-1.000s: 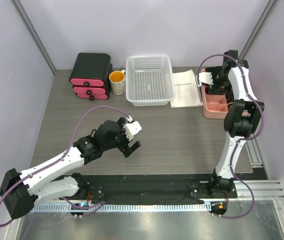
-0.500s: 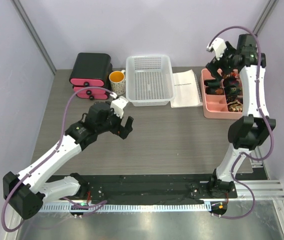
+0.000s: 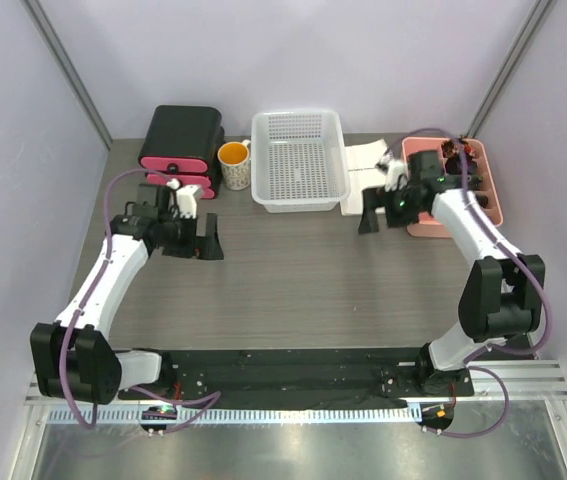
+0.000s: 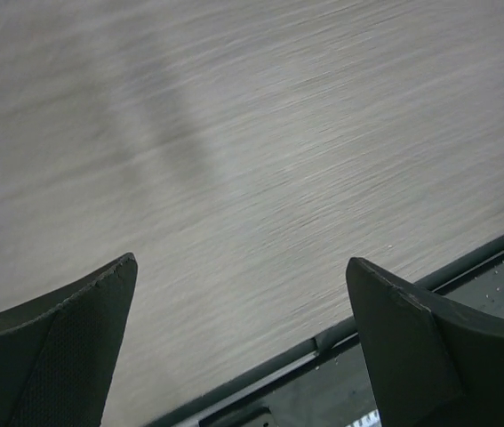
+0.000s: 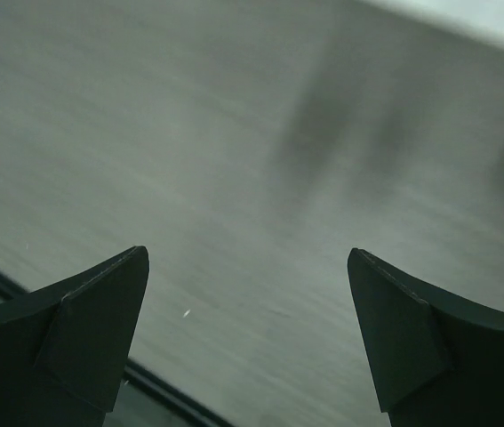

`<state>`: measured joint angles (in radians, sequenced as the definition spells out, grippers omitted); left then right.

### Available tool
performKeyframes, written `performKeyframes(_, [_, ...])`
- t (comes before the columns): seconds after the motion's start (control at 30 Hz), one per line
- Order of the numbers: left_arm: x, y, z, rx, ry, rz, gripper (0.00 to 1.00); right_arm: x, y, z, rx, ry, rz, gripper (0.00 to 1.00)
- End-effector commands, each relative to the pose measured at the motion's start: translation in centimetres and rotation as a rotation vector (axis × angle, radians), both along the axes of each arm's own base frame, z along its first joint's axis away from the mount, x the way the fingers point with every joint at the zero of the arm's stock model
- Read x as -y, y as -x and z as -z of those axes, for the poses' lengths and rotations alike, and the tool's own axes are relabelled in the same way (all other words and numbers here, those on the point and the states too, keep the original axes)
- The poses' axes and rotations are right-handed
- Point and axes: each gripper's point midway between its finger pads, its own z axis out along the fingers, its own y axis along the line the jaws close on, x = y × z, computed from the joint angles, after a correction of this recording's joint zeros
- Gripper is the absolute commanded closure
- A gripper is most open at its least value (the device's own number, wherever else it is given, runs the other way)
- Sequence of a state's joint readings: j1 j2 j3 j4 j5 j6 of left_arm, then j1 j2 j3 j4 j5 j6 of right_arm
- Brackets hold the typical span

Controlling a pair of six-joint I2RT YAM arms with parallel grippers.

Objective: Roll the ties
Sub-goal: Reset both arms

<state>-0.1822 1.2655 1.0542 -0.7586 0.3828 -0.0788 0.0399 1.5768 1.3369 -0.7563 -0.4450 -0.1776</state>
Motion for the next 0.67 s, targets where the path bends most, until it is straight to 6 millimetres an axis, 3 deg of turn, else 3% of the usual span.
performKeyframes(0.0, [-2.3,2.3,1.1,-0.107,0.007,-0.091,0.0,-3.0,1.2,0.4,0.017,-0.014,0.064,0.0])
performKeyframes(0.03, [-3.0,2.0,1.5,-0.099,-0.026,-0.126,0.0,-3.3,1.8,1.3,-0.001,-0.013,0.064,0.0])
performKeyframes(0.1, [-3.7,1.8,0.8,-0.067,-0.028,-0.151,0.0,-4.0,2.0,1.2,0.036,-0.003,0.046,0.0])
performKeyframes(0.27, [-5.9,2.1,1.0,-0.006,-0.117,-0.213,0.0,-3.6,3.3,1.6,0.041,0.015,0.045,0.0])
performKeyframes(0.63, [-6.4,2.2,1.0,0.022,-0.132,-0.246,0.0,-3.2,4.4,0.4,0.084,0.008,0.057,0.0])
